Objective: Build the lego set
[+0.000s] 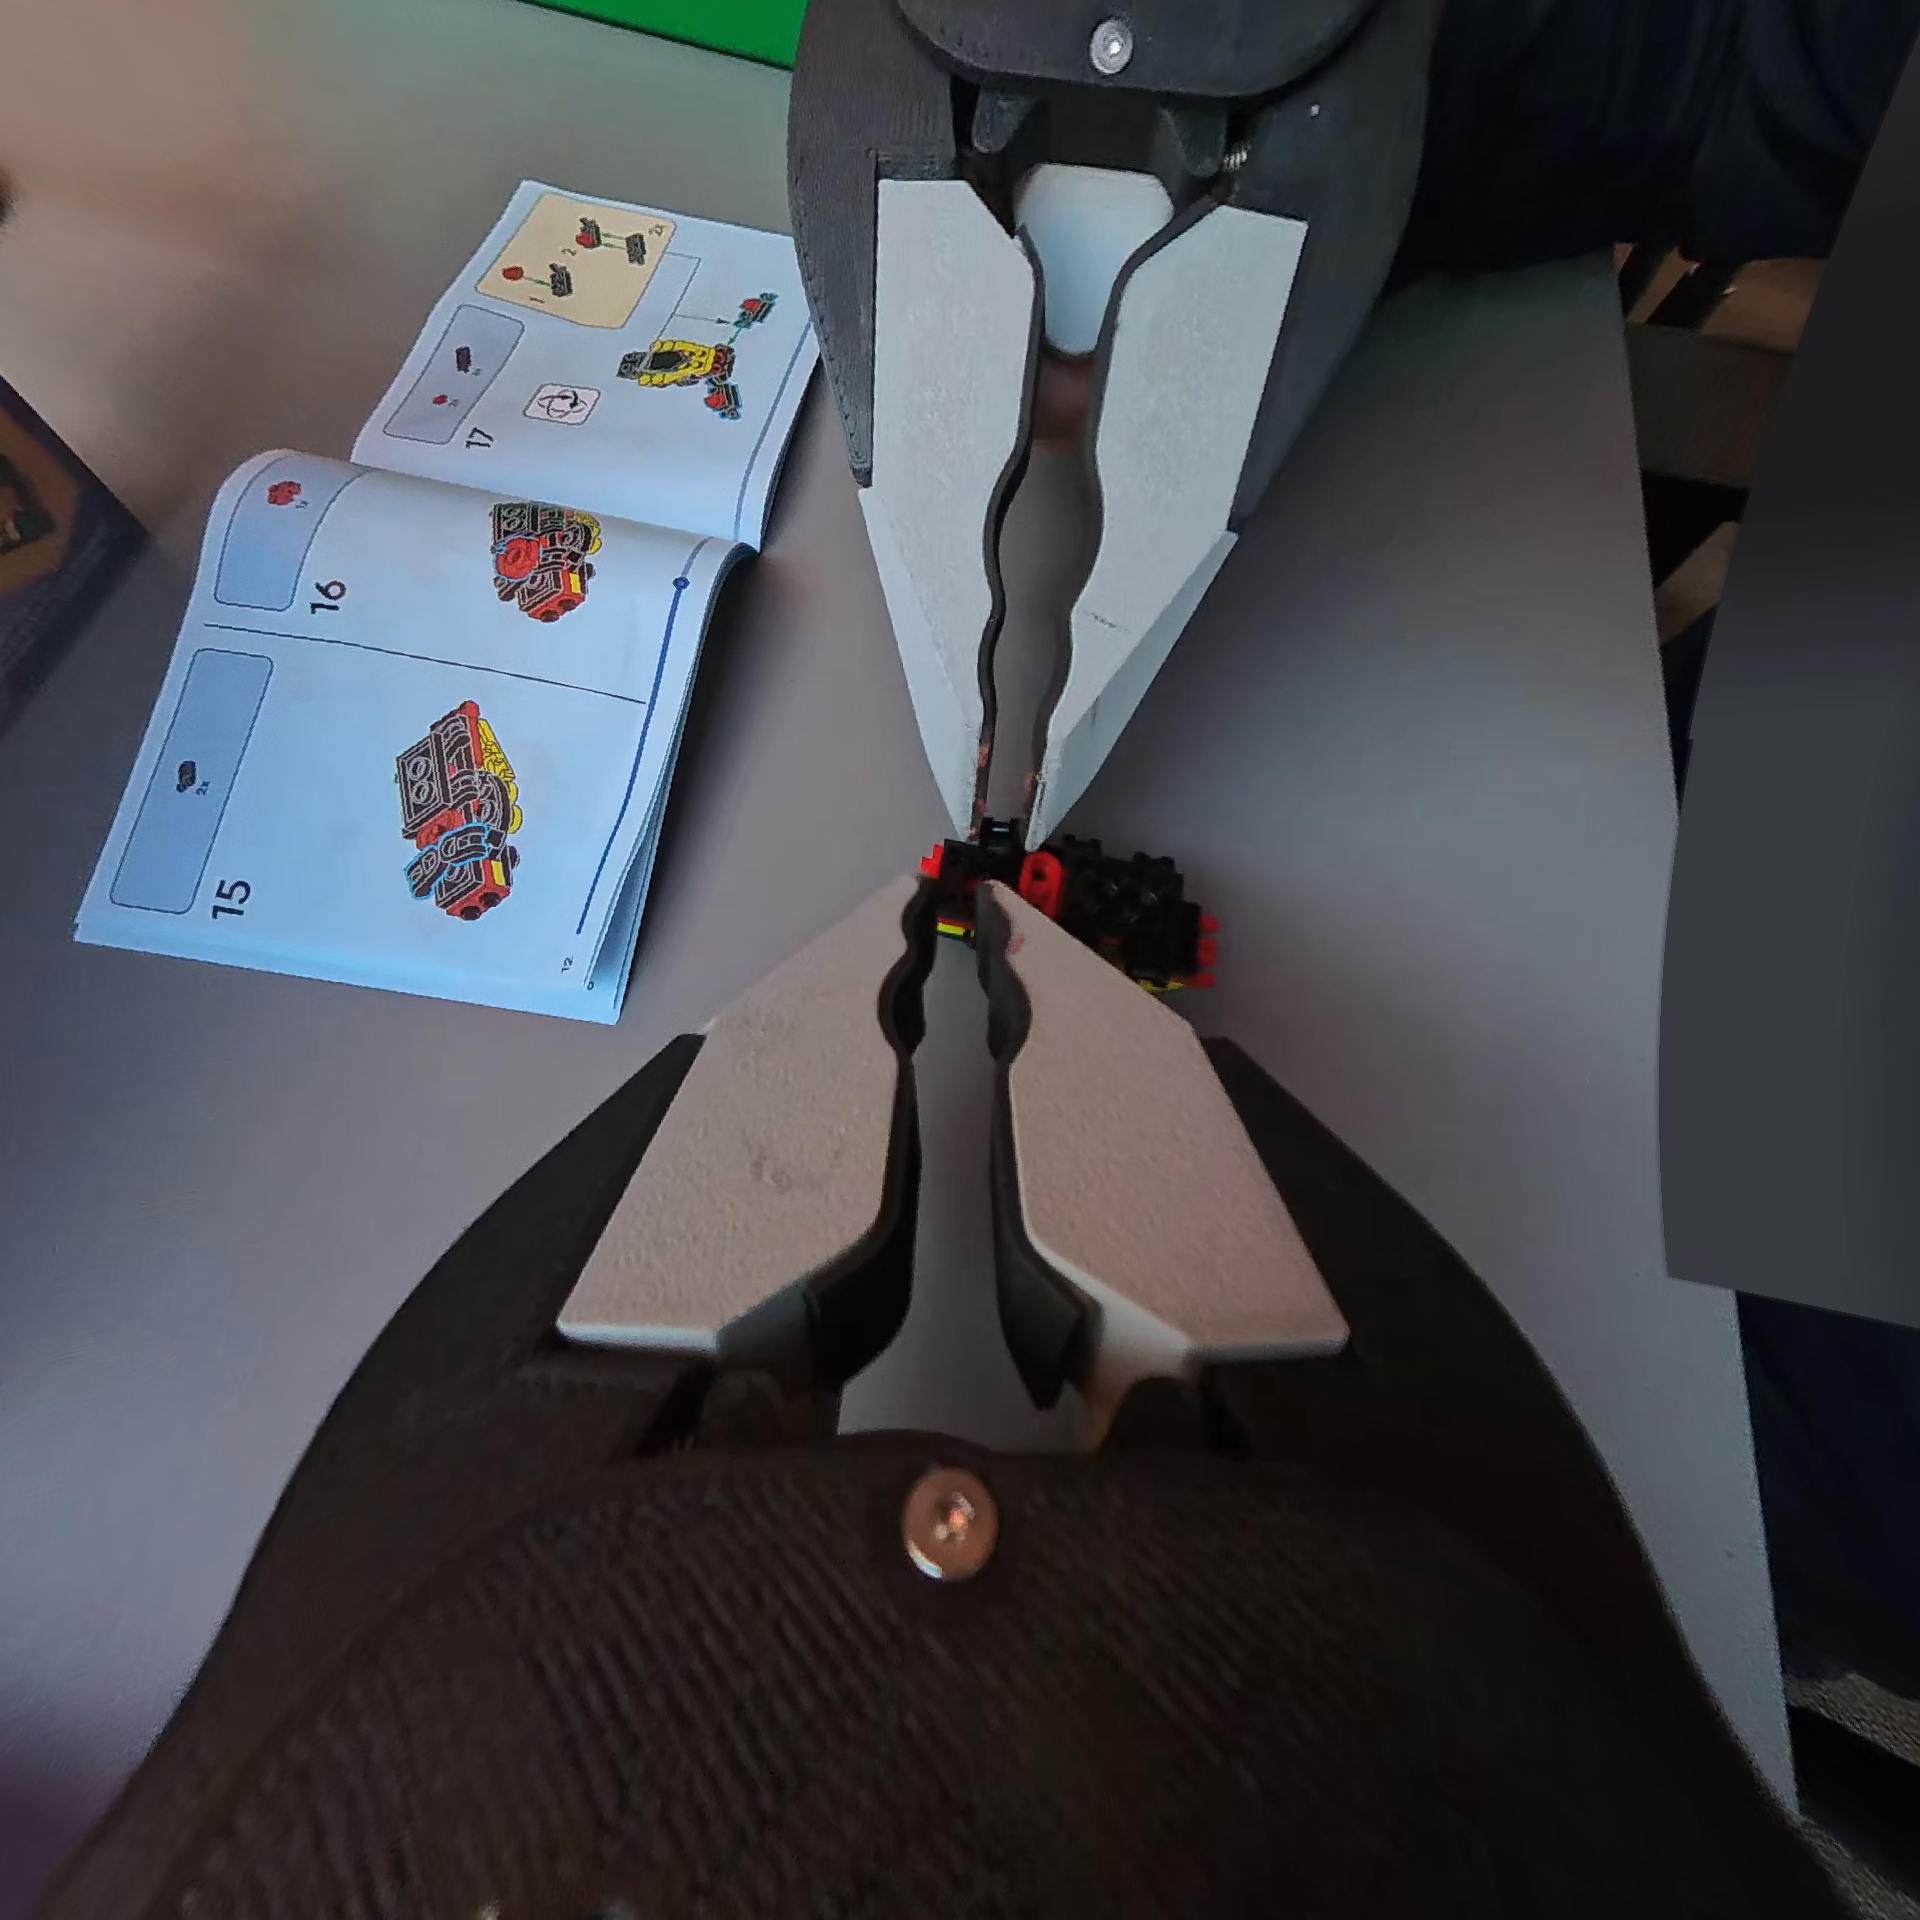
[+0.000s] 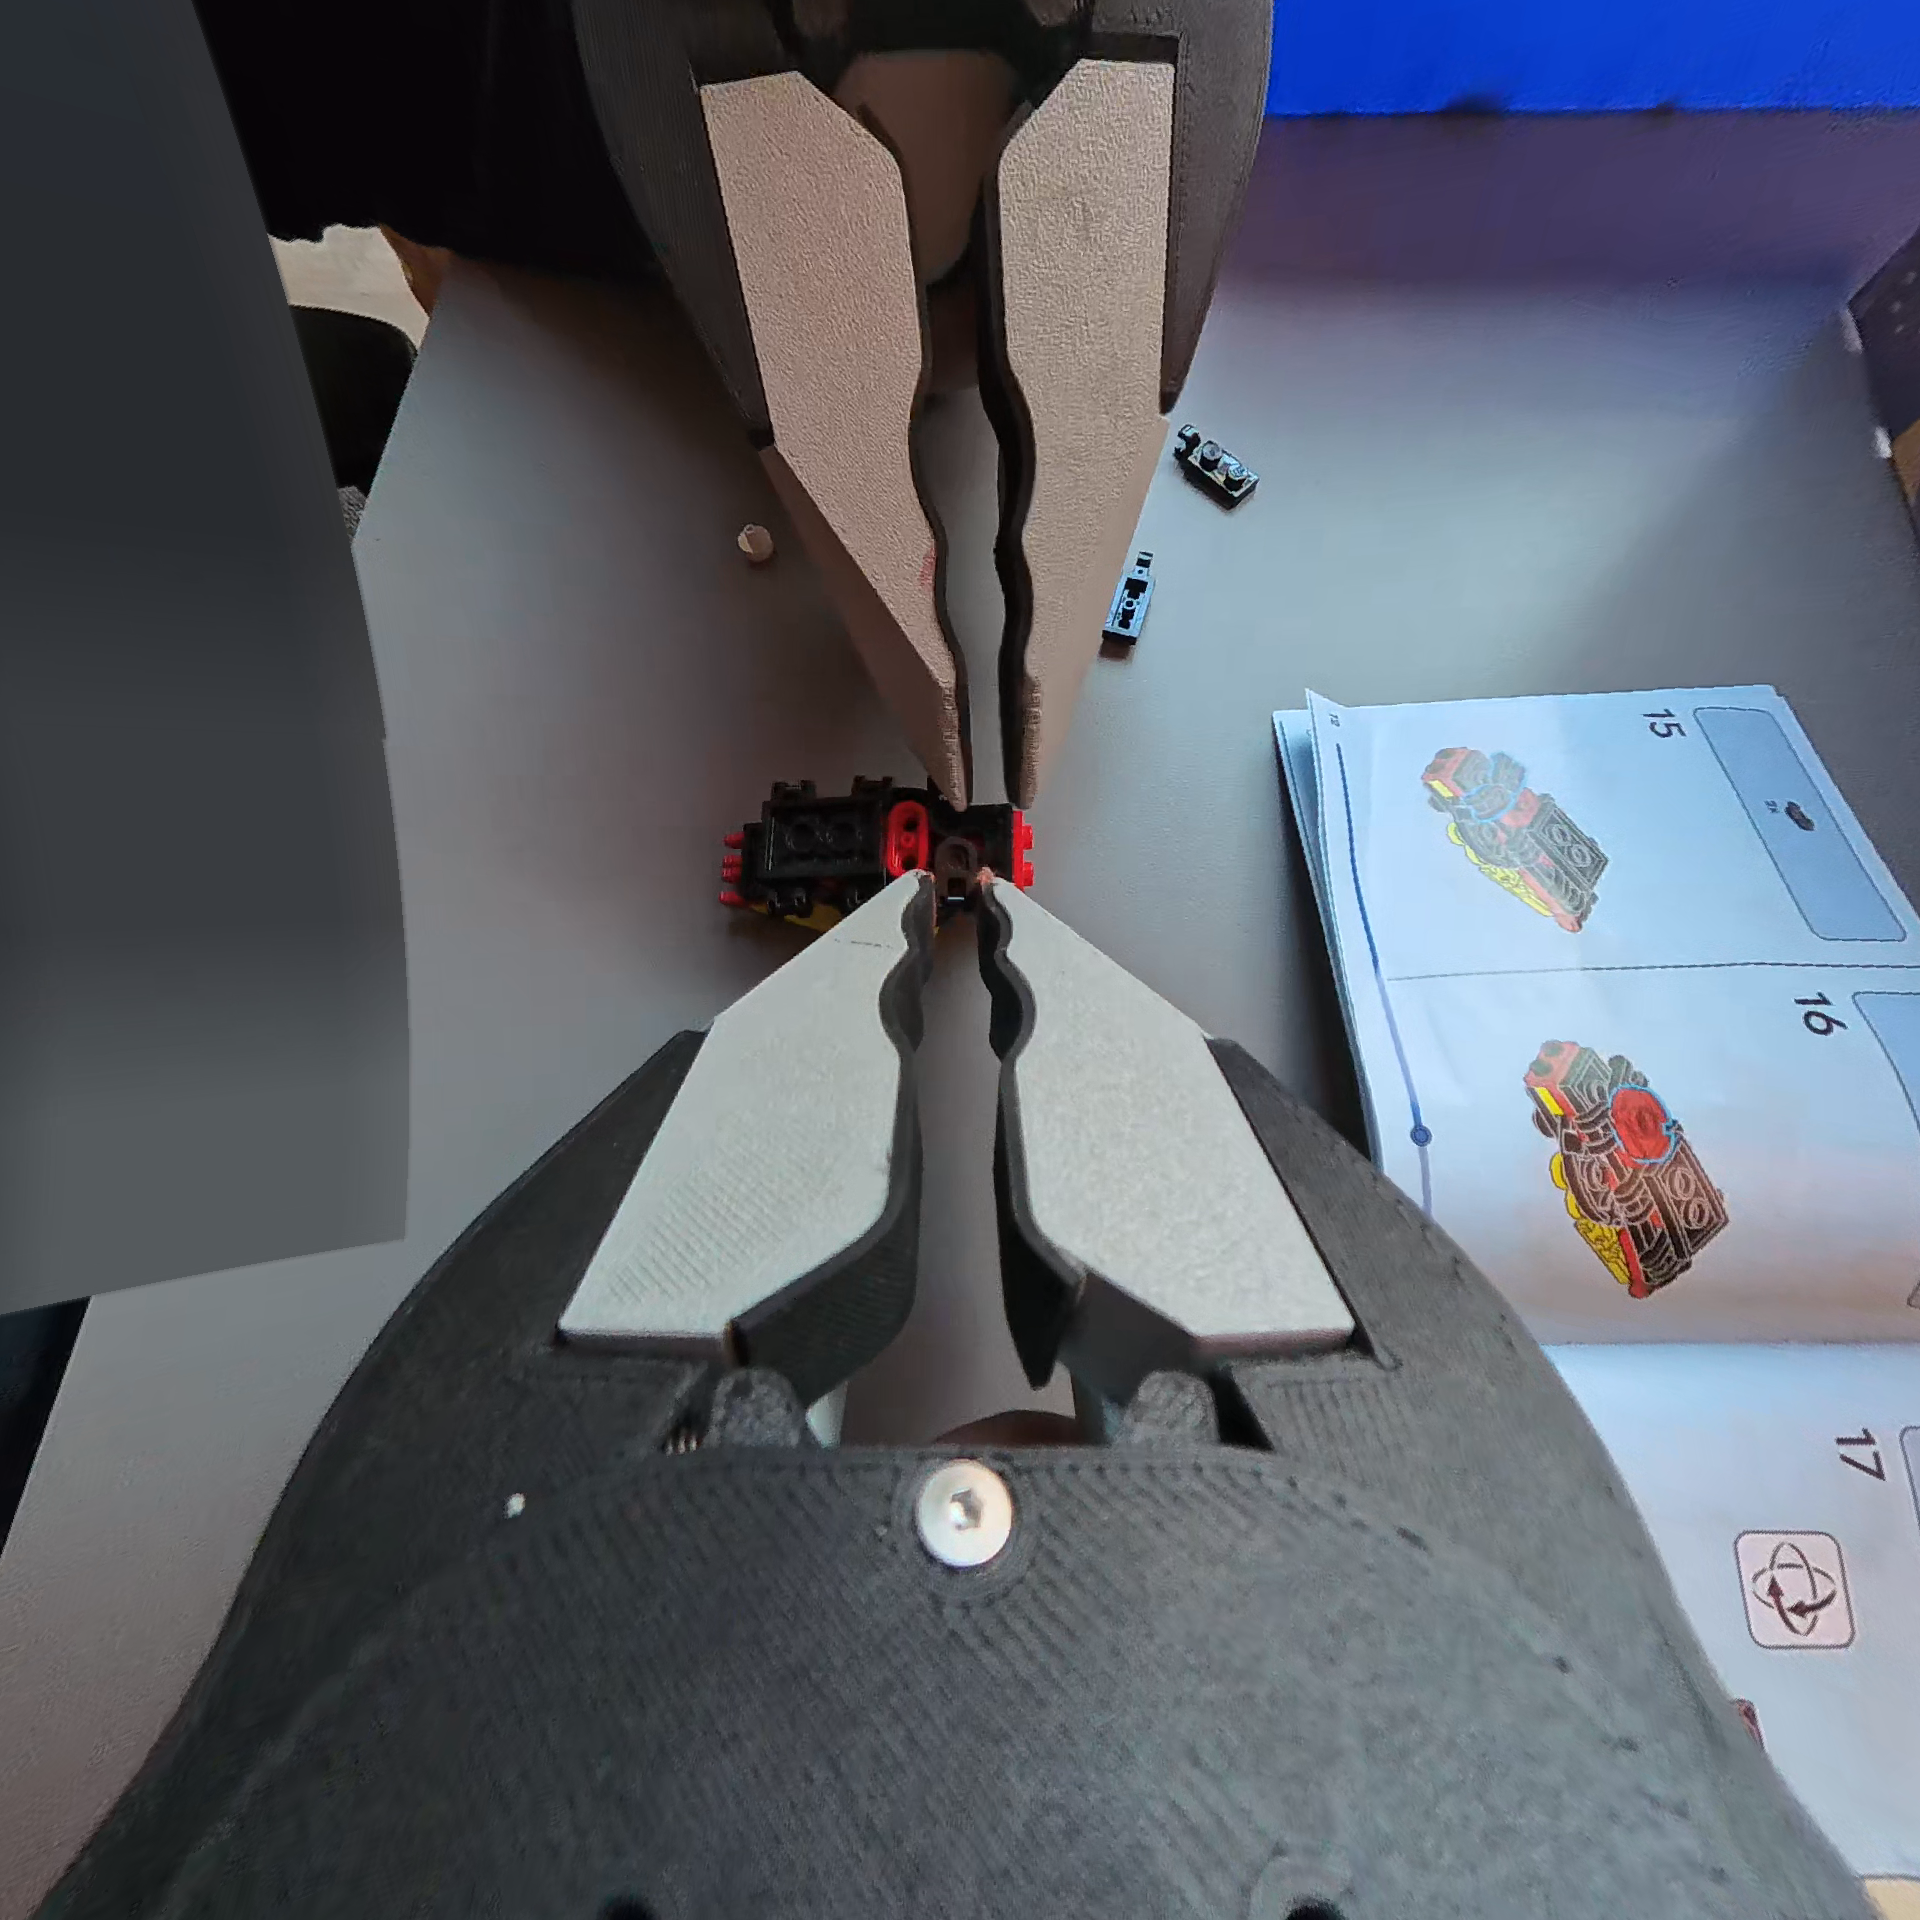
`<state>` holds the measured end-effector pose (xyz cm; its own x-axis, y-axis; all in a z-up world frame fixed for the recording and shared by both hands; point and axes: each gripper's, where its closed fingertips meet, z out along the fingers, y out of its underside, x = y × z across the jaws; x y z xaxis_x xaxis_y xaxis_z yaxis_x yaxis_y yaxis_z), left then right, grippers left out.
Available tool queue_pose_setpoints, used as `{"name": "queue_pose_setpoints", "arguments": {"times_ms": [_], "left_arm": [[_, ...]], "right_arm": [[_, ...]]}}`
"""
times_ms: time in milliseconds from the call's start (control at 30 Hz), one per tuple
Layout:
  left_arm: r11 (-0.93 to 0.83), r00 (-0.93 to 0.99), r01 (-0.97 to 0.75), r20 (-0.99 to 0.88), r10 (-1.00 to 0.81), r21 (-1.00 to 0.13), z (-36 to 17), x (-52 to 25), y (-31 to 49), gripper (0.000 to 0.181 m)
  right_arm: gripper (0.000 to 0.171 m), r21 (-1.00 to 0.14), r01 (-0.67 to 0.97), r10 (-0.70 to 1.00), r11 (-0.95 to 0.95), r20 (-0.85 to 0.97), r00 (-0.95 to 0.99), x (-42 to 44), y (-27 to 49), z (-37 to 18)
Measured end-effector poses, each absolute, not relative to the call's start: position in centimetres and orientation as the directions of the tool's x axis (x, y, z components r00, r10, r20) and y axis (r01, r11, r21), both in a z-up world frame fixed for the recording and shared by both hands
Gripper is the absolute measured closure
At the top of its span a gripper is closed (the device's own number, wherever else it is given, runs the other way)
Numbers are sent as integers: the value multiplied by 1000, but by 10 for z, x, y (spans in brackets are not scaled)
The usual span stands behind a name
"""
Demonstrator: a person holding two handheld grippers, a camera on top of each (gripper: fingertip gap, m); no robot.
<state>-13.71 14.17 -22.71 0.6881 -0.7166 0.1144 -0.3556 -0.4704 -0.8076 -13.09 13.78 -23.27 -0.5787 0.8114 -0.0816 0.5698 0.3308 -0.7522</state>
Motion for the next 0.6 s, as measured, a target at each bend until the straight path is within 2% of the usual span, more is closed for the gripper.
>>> {"name": "queue_pose_setpoints", "arguments": {"times_ms": [267,400,600], "left_arm": [[-436,698,-362,70,-712,-824,-223,-136,145,181],[-426,673,-318,115,-731,-847,-216,-130,143,181],[-430,658,-358,103,-746,-829,-222,-126,139,181]], "right_arm": [[166,-733,572,813,368,-45,-580,-130,138,-233],[166,-731,575,814,368,-45,-579,-130,138,-233],[166,-717,578,813,388,-29,-582,-129,138,-234]]}}
